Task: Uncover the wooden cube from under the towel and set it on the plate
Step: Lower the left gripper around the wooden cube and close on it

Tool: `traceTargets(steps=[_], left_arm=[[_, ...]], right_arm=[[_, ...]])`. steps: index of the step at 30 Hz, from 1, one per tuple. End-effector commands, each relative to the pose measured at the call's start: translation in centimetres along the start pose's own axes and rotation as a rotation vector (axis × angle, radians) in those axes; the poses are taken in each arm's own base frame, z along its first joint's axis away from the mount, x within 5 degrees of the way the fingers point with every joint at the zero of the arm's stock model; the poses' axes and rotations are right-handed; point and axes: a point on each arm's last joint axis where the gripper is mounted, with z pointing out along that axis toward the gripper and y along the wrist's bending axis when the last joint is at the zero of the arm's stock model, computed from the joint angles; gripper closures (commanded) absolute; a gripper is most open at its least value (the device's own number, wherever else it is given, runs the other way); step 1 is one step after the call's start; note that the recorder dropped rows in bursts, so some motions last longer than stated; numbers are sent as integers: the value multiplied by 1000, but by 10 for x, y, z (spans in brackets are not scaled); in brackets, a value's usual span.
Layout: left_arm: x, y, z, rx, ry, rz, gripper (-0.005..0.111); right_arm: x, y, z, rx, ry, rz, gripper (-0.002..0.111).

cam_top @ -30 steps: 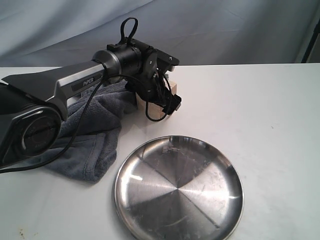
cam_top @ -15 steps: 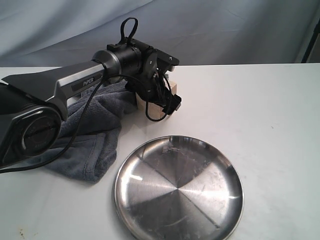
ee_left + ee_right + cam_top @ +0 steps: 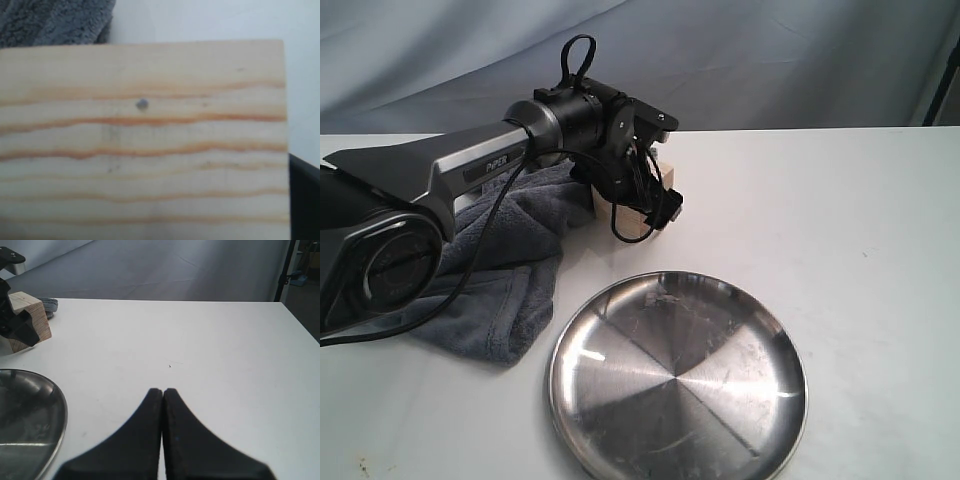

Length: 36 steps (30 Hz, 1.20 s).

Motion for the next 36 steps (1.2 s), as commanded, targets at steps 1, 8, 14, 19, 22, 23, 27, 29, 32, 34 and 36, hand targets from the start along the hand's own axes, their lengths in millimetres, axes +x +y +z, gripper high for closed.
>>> traceTargets(steps=[1, 8, 14, 19, 22, 23, 27, 29, 32, 34, 36], left_arm=[[1, -2, 1, 20, 18, -25, 2], [1, -2, 1, 20, 18, -25, 14], [1, -2, 1, 16, 11, -22, 61], [0, -1, 1, 7, -3, -15, 71], [0, 2, 1, -20, -2, 8, 71], [0, 2, 1, -27, -1, 14, 71], [-2, 3, -3, -33, -8, 20, 71], [-4, 4, -7, -34, -14, 19, 71], [-5, 4, -11, -34, -19, 18, 71], [-7, 5, -16, -36, -25, 18, 71], [-9, 5, -21, -37, -34, 17, 71]], right_arm=[[1, 0, 1, -3, 2, -2, 108], [1, 0, 1, -3, 2, -2, 108], [1, 0, 1, -3, 2, -2, 108], [1, 0, 1, -3, 2, -2, 108], [1, 0, 1, -3, 2, -2, 108], [1, 0, 1, -3, 2, -2, 108], [1, 0, 1, -3, 2, -2, 108], [1, 0, 1, -3, 2, -2, 108], [1, 0, 1, -3, 2, -2, 108], [1, 0, 1, -3, 2, -2, 108], [1, 0, 1, -3, 2, -2, 108]])
